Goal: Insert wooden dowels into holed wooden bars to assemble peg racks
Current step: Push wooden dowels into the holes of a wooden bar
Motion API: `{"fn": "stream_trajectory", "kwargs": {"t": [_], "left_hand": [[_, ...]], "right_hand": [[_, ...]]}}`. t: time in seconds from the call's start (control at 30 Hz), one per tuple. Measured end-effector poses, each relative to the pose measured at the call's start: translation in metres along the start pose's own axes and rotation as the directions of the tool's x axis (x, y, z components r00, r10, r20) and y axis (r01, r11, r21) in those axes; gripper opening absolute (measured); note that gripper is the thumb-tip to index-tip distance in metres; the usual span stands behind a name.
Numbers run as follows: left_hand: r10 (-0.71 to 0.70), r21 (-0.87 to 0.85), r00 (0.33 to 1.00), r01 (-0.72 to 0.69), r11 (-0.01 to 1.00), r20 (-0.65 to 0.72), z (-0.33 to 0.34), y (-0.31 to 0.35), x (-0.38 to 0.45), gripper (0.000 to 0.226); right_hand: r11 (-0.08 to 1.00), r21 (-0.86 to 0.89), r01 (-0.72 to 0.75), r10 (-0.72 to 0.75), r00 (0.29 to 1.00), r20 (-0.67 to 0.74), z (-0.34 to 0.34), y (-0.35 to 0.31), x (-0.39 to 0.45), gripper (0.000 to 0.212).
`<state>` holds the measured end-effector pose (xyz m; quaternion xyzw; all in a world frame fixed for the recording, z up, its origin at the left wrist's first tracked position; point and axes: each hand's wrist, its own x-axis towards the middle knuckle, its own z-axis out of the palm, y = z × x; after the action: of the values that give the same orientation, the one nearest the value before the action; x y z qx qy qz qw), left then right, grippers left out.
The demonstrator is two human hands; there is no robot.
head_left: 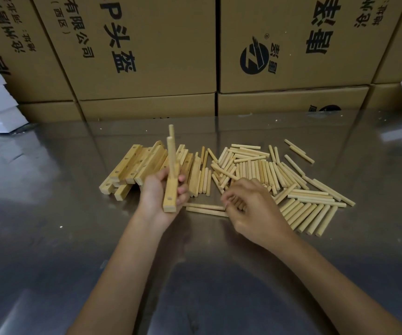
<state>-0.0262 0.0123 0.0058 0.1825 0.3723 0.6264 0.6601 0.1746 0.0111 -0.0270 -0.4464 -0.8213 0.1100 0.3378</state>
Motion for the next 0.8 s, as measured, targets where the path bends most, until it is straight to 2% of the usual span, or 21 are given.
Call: {"fn": "stream_trajectory", "kwargs": {"t": [0.07, 0.17, 0.33, 0.4, 0.47, 0.5, 0.63, 0.7, 0.8], "left_hand": [[0.006, -0.024, 1.0, -0.006, 1.0, -0.017, -0.004, 0.005, 0.001, 0.027], [0.002, -0.046, 1.0, -0.003, 0.999, -0.018, -0.006, 0.008, 0.0, 0.028], [-0.014, -0.005, 1.0, 0.014, 1.0, -0.023, -0.006, 0.005, 0.002, 0.029], [-0.031, -0.001, 0.999, 0.031, 1.0, -0.022, -0.005, 0.001, 0.002, 0.029], [-0.038, 0.003, 0.999, 0.039, 0.999, -0.016, -0.002, -0.005, 0.002, 0.029], [-0.04, 0.006, 0.999, 0.04, 0.999, -0.014, 0.0, -0.008, 0.002, 0.028], [-0.053, 0.025, 0.999, 0.053, 0.998, 0.002, 0.01, -0.023, 0.001, 0.028], [-0.062, 0.054, 0.998, 0.062, 0.997, -0.004, 0.014, -0.032, 0.0, 0.03], [-0.062, 0.096, 0.998, 0.063, 0.993, -0.014, 0.019, -0.042, -0.001, 0.03]], "right_hand": [[0.996, -0.071, 0.05, -0.045, 0.996, 0.077, 0.003, 0.002, -0.002, 0.006], [0.988, -0.148, 0.047, -0.028, 0.992, 0.123, 0.006, 0.004, -0.002, 0.012], [0.992, -0.128, 0.003, 0.009, 0.995, 0.095, 0.006, 0.002, -0.002, 0.006], [0.993, 0.078, -0.087, 0.087, 0.996, 0.003, 0.0, -0.004, 0.001, 0.005], [0.897, 0.408, -0.171, 0.227, 0.969, -0.093, -0.01, -0.011, 0.004, 0.011], [0.843, 0.512, -0.164, 0.274, 0.951, -0.147, -0.015, -0.014, 0.006, 0.013], [0.736, 0.677, -0.027, 0.295, 0.913, -0.284, -0.035, -0.029, 0.008, 0.01], [0.69, 0.723, 0.014, 0.26, 0.928, -0.266, -0.041, -0.035, 0.007, 0.011], [0.657, 0.753, 0.03, 0.144, 0.976, -0.165, -0.046, -0.043, 0.004, 0.014]]}}
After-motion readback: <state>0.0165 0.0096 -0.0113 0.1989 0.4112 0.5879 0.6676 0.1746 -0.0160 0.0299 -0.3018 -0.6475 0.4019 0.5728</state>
